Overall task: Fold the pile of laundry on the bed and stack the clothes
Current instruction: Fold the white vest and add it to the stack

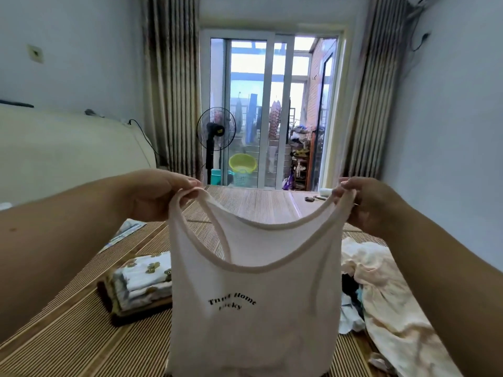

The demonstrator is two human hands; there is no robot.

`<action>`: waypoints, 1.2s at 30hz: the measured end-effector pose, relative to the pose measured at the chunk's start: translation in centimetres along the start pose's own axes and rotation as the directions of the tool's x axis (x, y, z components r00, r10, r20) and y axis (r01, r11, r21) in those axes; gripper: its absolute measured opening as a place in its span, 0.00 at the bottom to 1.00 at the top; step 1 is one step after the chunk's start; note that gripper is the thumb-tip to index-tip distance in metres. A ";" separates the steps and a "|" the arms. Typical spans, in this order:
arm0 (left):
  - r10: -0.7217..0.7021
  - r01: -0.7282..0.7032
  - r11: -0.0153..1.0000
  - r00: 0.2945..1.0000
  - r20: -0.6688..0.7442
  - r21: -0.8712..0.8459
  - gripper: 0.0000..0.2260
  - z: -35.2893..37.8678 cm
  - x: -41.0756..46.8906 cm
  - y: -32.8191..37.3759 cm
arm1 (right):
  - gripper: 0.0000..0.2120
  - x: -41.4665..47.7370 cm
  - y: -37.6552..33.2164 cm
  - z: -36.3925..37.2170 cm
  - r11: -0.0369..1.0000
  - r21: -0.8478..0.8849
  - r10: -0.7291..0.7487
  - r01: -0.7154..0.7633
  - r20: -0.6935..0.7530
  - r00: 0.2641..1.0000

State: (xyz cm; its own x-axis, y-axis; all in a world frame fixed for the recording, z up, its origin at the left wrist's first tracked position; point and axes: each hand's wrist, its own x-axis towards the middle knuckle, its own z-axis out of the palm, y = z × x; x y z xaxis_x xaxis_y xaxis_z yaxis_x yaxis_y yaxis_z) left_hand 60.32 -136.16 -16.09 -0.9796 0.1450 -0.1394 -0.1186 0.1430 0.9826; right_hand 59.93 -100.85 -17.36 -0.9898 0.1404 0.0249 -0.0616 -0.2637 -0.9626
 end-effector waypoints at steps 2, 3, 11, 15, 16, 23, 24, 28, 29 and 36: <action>0.041 -0.039 0.998 0.997 -0.062 0.039 0.09 0.1 0.3 -0.8 | 0.14 -0.1 0.4 -0.2 0.992 -0.124 -0.012 0.016 0.028 1.000; 0.060 -0.054 0.996 0.993 -0.102 0.068 0.09 0.3 0.4 -1.1 | 0.16 -0.1 0.6 -0.2 0.983 -0.180 -0.025 0.031 0.036 0.999; 0.306 -0.353 0.921 0.918 -0.253 -0.167 0.15 0.7 0.9 2.2 | 0.10 0.8 -4.5 -1.7 0.655 -0.755 -0.003 -0.018 -0.026 1.000; 0.352 -0.408 0.893 0.897 -0.267 -0.191 0.18 -0.1 1.1 5.7 | 0.08 0.1 -9.3 -1.1 0.906 -0.399 -0.125 0.143 0.069 0.990; 0.363 -0.416 0.895 0.888 -0.281 -0.158 0.17 -0.4 1.2 6.3 | 0.10 -0.2 -10.0 -1.0 0.923 -0.330 -0.176 0.201 0.102 0.979; 0.428 -0.493 0.870 0.747 -0.509 0.008 0.05 -2.2 0.9 9.0 | 0.17 -3.0 -11.2 0.1 0.817 -0.447 -0.222 0.364 0.338 0.915; 0.423 -0.492 0.870 0.734 -0.531 0.012 0.06 -2.2 0.8 9.1 | 0.18 -3.1 -11.4 0.0 0.830 -0.427 -0.215 0.360 0.350 0.912; 0.401 -0.461 0.887 0.727 -0.557 0.037 0.09 -2.2 0.5 8.9 | 0.20 -3.3 -11.3 0.5 0.882 -0.315 -0.230 0.351 0.364 0.903; 0.399 -0.451 0.891 0.723 -0.563 0.053 0.08 -2.1 0.2 8.7 | 0.19 -3.5 -11.0 0.8 0.876 -0.335 -0.233 0.347 0.336 0.913; 0.682 -0.184 0.658 0.556 -0.475 0.730 0.10 -2.2 -2.3 6.5 | 0.18 -4.6 -8.8 1.4 0.549 -0.733 -0.380 0.402 0.210 0.901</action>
State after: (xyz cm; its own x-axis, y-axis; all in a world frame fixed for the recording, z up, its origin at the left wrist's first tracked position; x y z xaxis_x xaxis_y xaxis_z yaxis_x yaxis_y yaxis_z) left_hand 61.44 -137.72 -9.09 -0.7031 -0.2868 0.6507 0.2202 0.7822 0.5828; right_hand 64.85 -100.51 -8.66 -0.8953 0.0261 0.4446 -0.3377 0.6112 -0.7158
